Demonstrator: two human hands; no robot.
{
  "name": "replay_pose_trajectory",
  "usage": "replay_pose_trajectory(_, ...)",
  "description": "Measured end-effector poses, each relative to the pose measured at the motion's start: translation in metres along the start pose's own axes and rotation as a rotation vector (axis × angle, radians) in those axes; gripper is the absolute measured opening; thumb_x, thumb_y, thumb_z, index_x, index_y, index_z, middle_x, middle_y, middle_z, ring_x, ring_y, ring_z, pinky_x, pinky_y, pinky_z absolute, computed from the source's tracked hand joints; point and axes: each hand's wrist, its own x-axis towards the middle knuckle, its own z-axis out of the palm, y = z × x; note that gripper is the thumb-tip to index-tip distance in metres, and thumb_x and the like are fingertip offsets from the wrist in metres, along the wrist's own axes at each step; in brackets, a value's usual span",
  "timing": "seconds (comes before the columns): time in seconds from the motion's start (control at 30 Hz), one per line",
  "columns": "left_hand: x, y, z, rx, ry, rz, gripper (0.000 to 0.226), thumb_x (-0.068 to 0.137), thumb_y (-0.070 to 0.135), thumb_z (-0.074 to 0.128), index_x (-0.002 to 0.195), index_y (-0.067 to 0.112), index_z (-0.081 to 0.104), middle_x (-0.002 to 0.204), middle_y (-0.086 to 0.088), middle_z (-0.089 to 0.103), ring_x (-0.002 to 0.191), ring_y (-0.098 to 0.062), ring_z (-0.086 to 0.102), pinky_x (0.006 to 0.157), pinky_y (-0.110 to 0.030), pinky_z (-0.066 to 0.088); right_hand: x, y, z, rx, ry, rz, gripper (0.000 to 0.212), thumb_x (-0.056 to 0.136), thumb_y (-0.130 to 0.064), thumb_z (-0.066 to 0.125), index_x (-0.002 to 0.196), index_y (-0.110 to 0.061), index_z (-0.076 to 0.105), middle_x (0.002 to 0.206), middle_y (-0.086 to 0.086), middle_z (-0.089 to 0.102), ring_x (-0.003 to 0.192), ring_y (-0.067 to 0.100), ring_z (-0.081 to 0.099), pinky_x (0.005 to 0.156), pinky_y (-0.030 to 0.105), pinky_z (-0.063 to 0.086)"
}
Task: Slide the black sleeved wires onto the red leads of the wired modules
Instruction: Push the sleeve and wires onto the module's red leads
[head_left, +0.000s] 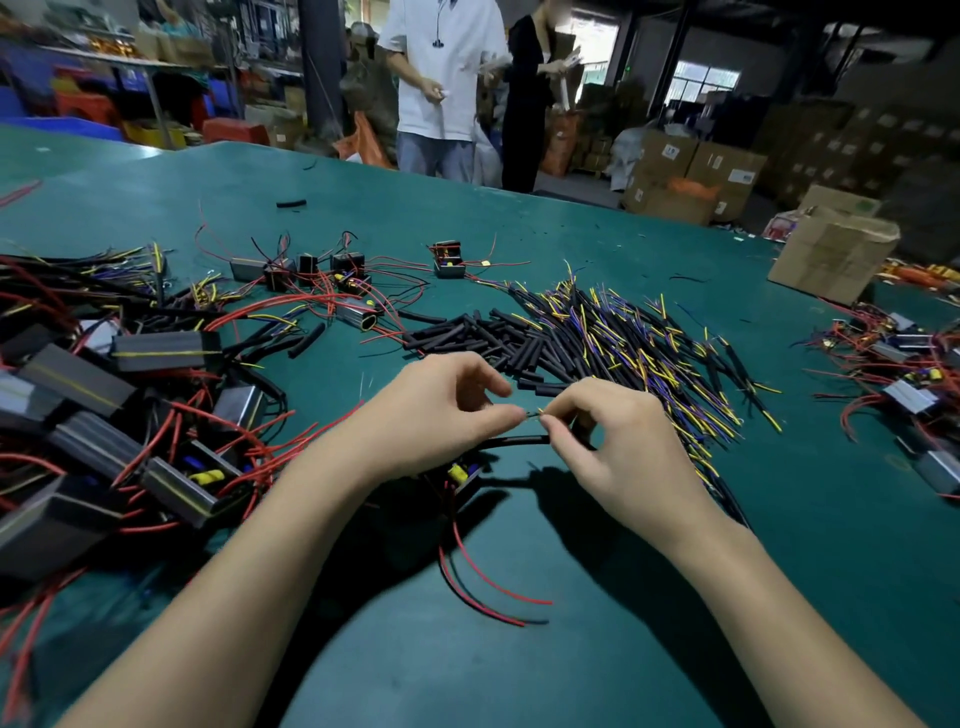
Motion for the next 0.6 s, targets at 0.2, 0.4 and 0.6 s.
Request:
replay_pose_trajectory(0.2,-0.003,0.000,-0.011,0.118,-0.064,0.010,0.005,0.080,0.028,0.074,0.079,0.023,0.073,0.071,0.013,0.069,0.061,0.009,0.057,0.056,-0.001,0.039,-0.002,-0.003,-0.001,-0.023,0.006,0.018,0.005,0.086,-0.014,0.066,0.081,-0.014,0.065,0.080,-0.006,0.063,0.074,0.019,0.059,0.067,0.040,0.050)
replay_pose_trajectory(0.4,-0.004,0.005,0.000,0.052,0.027,0.122,0.007,0.083,0.026,0.070,0.078,0.023,0.073,0.067,0.003,0.070,0.054,-0.004,0.052,0.054,-0.007,0.040,-0.001,-0.007,-0.002,-0.202,0.040,-0.112,0.006,0.086,-0.010,0.066,0.080,-0.012,0.066,0.078,0.001,0.063,0.063,0.028,0.057,0.059,0.037,0.047)
replay_pose_trajectory(0.6,-0.003,0.006,0.002,0.050,0.060,0.184,0.008,0.084,0.023,0.069,0.080,0.021,0.075,0.067,-0.006,0.066,0.054,-0.008,0.046,0.053,-0.013,0.036,0.000,-0.008,-0.003,-0.223,0.083,-0.183,0.008,0.086,-0.011,0.062,0.082,-0.010,0.068,0.077,0.003,0.063,0.061,0.024,0.055,0.058,0.034,0.043)
